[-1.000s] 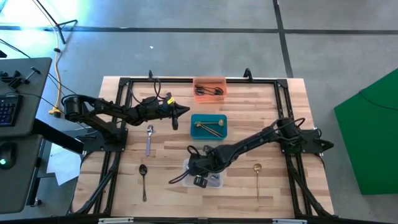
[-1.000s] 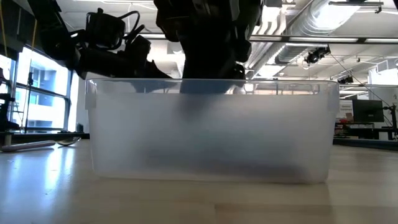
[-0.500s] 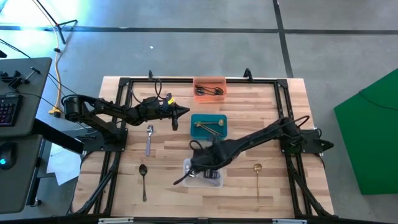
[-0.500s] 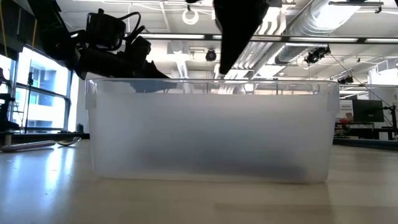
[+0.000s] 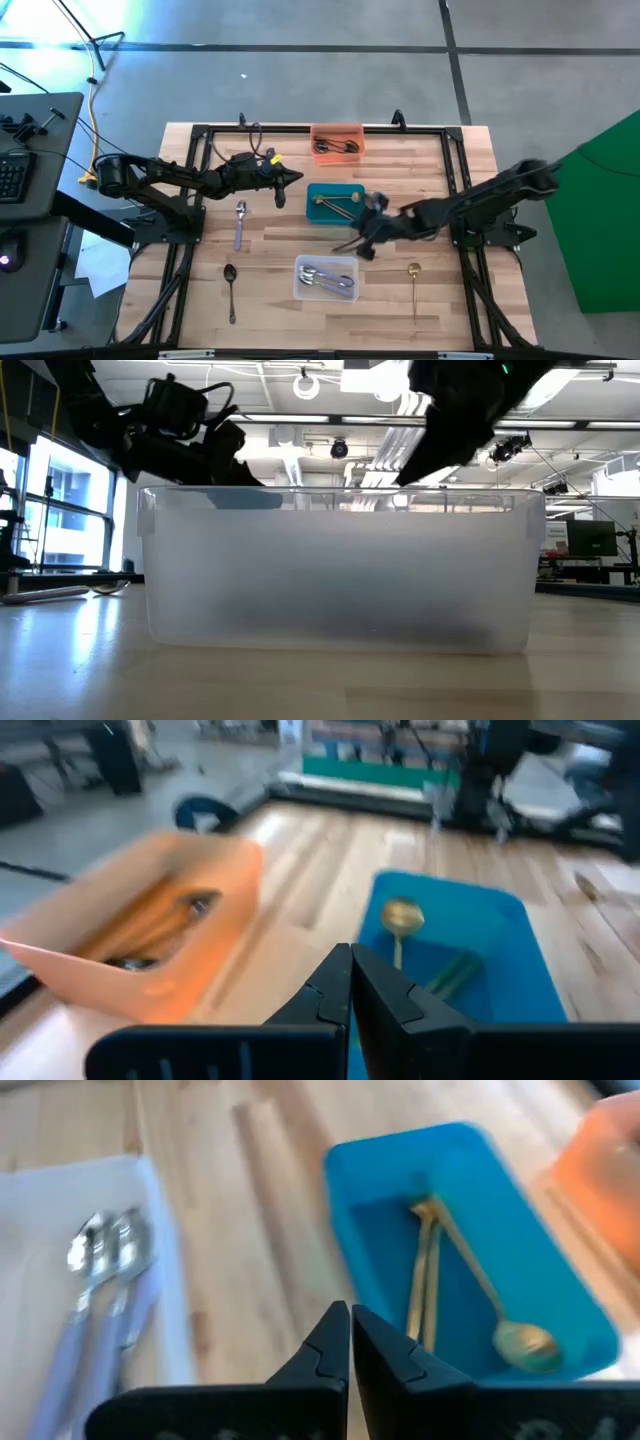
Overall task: Sort silverware by color (type)
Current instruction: Put the black spoon into the orange bin
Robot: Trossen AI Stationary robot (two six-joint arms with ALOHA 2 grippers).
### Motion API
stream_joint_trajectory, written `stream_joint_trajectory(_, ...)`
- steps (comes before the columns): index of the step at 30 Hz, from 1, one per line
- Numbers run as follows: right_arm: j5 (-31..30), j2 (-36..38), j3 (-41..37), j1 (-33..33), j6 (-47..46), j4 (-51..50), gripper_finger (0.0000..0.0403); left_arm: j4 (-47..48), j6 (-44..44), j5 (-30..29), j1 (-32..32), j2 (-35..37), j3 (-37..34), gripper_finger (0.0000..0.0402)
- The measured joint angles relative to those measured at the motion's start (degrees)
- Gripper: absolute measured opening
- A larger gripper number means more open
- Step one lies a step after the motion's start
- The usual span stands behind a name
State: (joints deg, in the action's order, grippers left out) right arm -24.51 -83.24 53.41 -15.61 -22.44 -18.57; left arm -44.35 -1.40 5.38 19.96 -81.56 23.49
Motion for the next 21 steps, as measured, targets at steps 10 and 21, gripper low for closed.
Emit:
stream_joint_trajectory(10, -0.12, 22.7, -32.94, 13.74, 11.61, 33.24, 0.0, 40.44, -5.84, -4.91, -7.36, 3.14, 14.42, 0.0)
stream_joint_trajectory(21, 0.88, 36.47, -46.23, 21.35, 15.45, 41.0, 0.0, 88.82, -40.74, -7.37, -23.24, 3.24, 29.22, 0.0)
